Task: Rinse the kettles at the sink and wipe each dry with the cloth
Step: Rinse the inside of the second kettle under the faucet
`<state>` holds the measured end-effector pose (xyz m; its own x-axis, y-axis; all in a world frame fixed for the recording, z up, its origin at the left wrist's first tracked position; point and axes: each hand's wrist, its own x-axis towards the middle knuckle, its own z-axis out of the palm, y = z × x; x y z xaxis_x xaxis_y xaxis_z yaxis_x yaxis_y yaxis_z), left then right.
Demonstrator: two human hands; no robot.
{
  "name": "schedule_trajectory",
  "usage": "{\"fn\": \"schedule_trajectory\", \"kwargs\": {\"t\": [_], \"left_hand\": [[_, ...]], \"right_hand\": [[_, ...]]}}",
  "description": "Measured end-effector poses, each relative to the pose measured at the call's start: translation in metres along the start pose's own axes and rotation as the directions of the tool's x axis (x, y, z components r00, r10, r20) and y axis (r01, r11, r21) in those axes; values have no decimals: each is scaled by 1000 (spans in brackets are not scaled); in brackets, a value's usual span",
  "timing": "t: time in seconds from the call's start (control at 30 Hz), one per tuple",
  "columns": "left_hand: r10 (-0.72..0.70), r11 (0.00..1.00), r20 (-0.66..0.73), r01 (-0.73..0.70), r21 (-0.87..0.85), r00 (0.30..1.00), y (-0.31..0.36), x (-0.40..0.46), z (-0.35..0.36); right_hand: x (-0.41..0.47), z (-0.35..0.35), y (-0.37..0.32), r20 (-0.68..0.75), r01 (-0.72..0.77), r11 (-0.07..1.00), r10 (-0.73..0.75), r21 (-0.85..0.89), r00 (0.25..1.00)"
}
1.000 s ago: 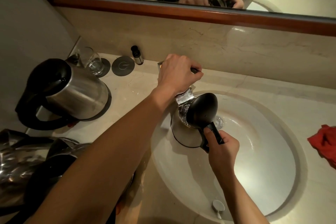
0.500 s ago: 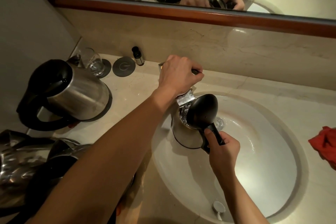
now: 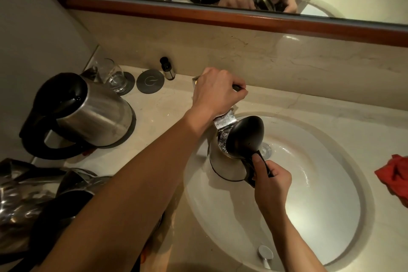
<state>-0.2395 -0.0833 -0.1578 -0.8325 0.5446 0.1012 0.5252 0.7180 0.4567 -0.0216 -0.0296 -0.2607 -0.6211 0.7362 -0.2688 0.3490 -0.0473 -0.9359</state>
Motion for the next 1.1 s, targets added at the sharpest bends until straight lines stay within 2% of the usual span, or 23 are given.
{"fn": "schedule_trajectory", "kwargs": {"t": [1.1], "left_hand": [[12, 1000, -5, -12, 16, 1000, -1, 1, 1]], "right_hand": [[3, 0, 1, 13, 0, 1000, 0, 10, 1000]]}}
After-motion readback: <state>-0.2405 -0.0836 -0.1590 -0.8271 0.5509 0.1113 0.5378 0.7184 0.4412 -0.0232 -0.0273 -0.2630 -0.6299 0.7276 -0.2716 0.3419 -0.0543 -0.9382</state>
